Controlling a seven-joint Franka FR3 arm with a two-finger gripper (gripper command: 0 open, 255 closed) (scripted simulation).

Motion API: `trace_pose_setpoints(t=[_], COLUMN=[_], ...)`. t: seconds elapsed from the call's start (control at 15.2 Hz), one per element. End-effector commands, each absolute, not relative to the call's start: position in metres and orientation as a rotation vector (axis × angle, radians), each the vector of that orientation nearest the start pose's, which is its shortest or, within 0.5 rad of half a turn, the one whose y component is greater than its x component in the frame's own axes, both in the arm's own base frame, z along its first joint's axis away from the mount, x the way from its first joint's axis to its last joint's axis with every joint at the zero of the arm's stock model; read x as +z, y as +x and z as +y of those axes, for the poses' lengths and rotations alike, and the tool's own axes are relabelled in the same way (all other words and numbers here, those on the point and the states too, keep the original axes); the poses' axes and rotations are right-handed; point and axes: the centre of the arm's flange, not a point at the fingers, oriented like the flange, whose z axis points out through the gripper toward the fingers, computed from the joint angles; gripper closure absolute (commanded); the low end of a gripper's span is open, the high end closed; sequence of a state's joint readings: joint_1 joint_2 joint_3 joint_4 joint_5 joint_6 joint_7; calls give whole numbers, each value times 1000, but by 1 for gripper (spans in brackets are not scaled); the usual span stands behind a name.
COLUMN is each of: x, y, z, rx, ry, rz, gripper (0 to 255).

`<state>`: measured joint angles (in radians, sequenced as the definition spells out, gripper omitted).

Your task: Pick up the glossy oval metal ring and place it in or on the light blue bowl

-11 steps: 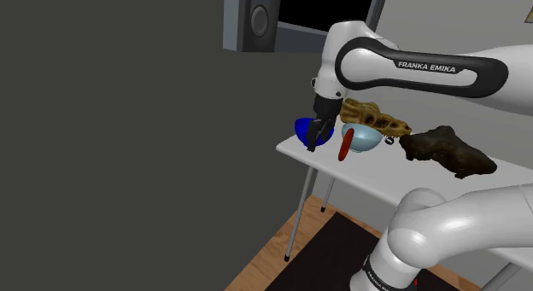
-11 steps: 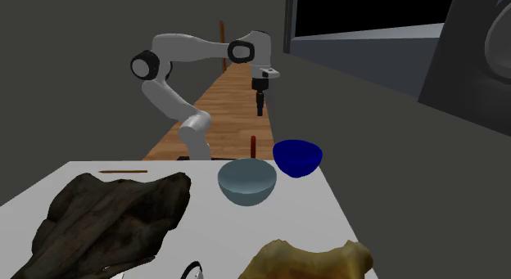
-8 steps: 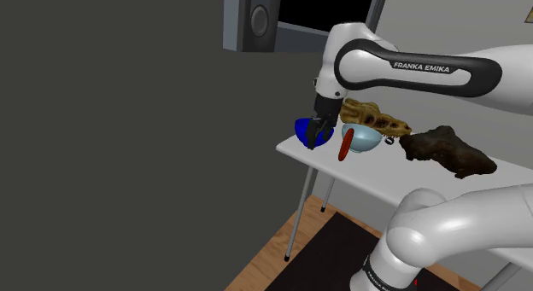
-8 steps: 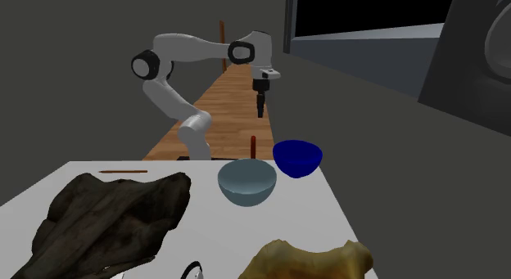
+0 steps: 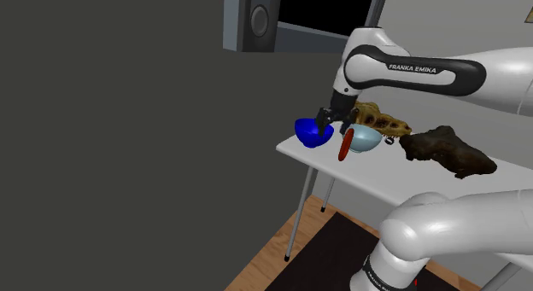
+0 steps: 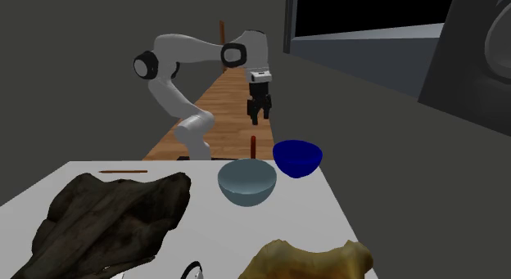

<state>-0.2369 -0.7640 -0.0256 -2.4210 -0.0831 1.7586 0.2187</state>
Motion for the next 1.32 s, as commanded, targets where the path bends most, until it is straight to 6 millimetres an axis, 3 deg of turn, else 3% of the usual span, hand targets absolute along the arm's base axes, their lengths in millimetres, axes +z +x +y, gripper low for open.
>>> trace_pose_setpoints(t=[0.0, 0.33, 0.86, 1.25], x=[570, 569, 530, 530], y=[308, 276, 279, 279], z=[-116, -168, -176, -176], rx=[-199, -288, -291, -291], ry=[-3067, -2887, -2878, -2878], rz=[938, 1409, 1429, 1429], gripper=[0, 0, 0, 0])
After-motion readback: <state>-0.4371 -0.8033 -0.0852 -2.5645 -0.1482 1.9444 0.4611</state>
